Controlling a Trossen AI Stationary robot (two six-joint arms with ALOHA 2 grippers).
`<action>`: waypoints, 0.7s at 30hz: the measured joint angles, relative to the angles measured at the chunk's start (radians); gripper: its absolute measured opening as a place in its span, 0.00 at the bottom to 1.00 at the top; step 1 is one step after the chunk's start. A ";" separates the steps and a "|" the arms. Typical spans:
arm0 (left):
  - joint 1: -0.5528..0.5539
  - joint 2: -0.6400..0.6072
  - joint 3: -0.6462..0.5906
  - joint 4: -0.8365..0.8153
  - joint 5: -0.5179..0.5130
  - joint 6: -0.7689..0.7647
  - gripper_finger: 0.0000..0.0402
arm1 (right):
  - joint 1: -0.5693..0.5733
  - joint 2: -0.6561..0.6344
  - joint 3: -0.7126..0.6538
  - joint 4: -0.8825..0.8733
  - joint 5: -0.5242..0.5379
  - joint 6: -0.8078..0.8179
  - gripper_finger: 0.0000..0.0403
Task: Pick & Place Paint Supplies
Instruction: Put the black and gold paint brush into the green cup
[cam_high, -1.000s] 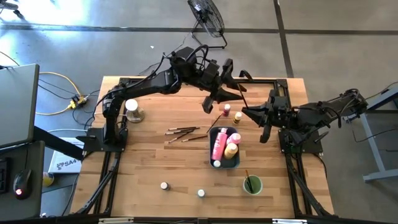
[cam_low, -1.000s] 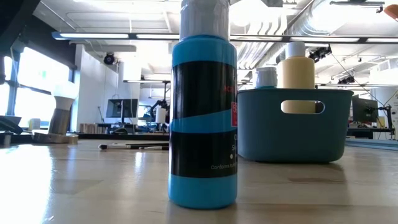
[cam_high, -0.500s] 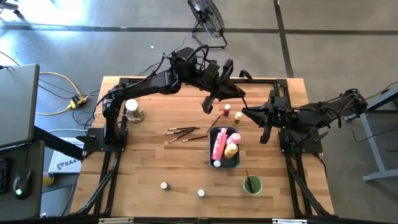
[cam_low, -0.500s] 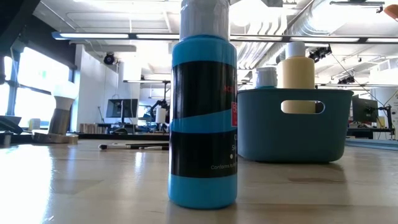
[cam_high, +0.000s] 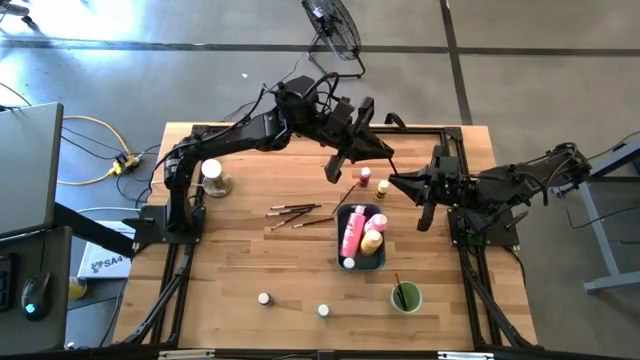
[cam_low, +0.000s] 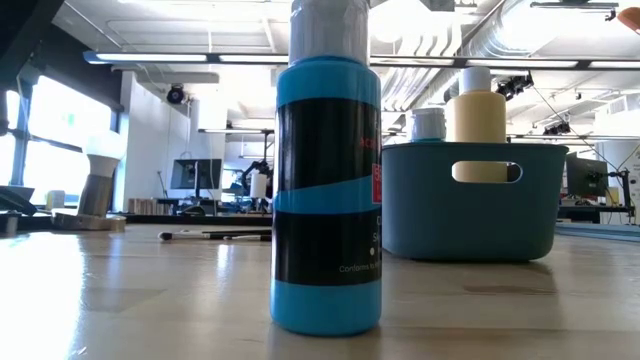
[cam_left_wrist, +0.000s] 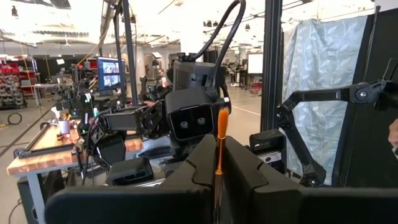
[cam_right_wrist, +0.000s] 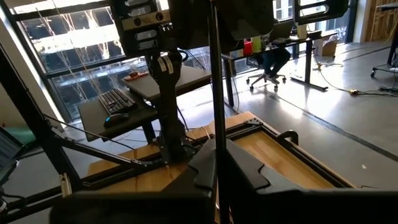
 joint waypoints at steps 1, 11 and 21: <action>0.000 0.000 0.000 -0.002 0.000 0.000 0.03 | 0.000 0.000 0.000 0.000 0.000 0.000 0.03; 0.000 0.000 0.000 -0.018 0.000 0.000 0.02 | 0.000 0.000 -0.001 -0.004 -0.001 -0.001 0.04; 0.002 0.000 0.000 -0.037 0.000 0.004 0.02 | 0.001 -0.066 -0.001 -0.003 -0.008 -0.033 0.04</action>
